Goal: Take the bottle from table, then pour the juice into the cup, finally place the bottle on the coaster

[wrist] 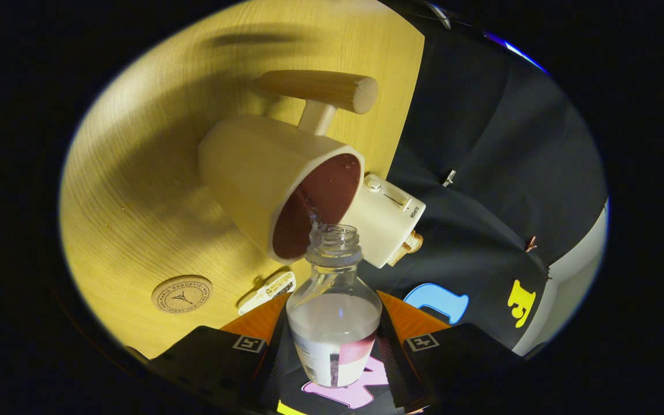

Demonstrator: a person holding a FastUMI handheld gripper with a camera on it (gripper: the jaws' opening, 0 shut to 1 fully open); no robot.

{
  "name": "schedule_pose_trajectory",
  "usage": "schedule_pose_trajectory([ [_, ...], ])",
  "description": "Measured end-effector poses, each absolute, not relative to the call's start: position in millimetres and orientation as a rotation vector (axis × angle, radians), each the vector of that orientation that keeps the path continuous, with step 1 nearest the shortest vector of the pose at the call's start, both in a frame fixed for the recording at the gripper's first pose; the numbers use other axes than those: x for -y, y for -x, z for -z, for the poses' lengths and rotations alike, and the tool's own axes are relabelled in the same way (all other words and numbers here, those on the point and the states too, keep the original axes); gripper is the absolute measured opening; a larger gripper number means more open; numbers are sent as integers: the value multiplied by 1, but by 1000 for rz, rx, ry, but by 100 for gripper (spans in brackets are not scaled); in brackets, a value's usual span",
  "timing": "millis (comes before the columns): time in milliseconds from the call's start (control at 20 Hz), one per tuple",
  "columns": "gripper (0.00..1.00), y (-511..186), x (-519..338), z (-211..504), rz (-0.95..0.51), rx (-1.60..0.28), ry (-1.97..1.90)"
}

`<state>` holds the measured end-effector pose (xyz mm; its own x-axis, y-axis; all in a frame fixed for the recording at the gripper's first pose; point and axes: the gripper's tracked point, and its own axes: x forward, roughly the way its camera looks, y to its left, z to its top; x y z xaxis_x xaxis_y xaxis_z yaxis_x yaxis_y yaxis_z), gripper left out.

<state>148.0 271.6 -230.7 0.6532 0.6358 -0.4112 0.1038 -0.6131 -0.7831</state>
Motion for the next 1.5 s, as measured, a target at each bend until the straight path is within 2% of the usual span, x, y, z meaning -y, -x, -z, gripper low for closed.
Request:
schedule_pose_trajectory([
  [1050,73,-140,-293,211,-916,740,2214],
  [1500,73,-148,-288,217,-929,738,2285],
])
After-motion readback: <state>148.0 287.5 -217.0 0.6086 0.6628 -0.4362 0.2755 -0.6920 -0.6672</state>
